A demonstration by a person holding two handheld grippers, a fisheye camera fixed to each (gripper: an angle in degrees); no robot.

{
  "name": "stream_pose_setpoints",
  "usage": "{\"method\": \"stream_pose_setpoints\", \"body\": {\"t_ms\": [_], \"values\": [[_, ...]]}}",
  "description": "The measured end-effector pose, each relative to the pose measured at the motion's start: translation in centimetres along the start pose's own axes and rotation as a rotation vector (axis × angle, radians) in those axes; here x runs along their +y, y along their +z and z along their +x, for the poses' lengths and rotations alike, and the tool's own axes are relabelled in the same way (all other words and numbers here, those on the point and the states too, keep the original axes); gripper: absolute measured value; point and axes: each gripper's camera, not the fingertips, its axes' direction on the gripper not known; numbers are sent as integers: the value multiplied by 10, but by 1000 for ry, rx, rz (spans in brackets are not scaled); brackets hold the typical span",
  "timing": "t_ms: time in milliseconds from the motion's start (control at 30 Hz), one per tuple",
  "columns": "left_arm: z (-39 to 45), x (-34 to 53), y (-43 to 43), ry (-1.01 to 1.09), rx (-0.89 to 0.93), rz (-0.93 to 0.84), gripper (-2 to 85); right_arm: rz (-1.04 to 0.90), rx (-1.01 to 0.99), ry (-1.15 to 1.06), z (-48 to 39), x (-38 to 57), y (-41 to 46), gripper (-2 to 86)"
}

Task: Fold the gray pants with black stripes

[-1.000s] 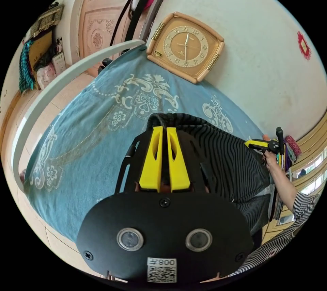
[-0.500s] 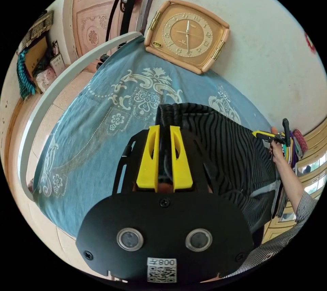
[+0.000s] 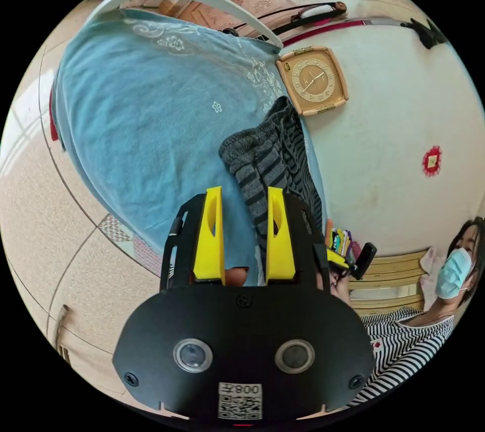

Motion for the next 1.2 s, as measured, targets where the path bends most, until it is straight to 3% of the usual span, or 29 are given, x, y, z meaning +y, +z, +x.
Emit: {"method": "stream_pose_setpoints", "body": {"t_ms": [67, 167, 367, 600, 833, 967, 1200], "values": [[-13, 2, 8, -20, 123, -5, 90, -74, -26, -34, -35, 11, 31, 91], [-14, 2, 7, -28, 132, -16, 42, -187, 5, -70, -68, 21, 72, 92], [9, 21, -39, 94, 56, 82, 27, -265, 3, -58, -85, 25, 96, 72], [-26, 43, -23, -55, -47, 47, 45, -312, 25, -39, -94, 36, 112, 42], [75, 61, -13, 272, -273, 98, 59, -251, 57, 53, -83, 66, 65, 15], [136, 57, 58, 495, -284, -110, 69, -213, 37, 186, -62, 94, 42, 9], [184, 32, 159, 544, -462, -309, 51, -203, 20, 260, -57, 115, 23, 3]]}}
